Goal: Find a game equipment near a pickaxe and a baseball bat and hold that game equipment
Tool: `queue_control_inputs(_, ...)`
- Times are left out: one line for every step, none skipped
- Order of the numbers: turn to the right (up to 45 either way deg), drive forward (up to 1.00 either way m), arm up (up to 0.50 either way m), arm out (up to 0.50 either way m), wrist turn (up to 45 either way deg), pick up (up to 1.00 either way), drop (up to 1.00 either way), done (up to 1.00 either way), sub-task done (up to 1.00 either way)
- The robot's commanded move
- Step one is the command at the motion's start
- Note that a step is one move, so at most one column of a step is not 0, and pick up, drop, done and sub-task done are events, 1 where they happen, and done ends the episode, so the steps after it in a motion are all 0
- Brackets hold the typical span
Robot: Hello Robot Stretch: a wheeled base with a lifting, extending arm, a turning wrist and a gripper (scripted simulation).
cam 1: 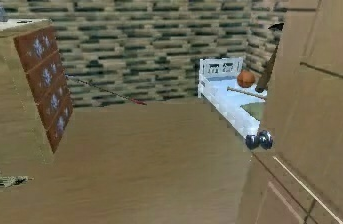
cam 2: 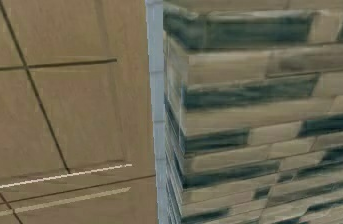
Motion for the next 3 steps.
queue_control_inputs(-9.0, 0.00, 0.00, 0.00, 0.0, 0.00, 0.00, 0.00, 0.00)
queue_control_inputs(0.0, 0.95, 0.00, 0.00, 0.0, 0.00, 0.00, 0.00, 0.00)
queue_control_inputs(45.0, 0.00, 0.00, 0.00, 0.0, 0.00, 0.00, 0.00, 0.00)
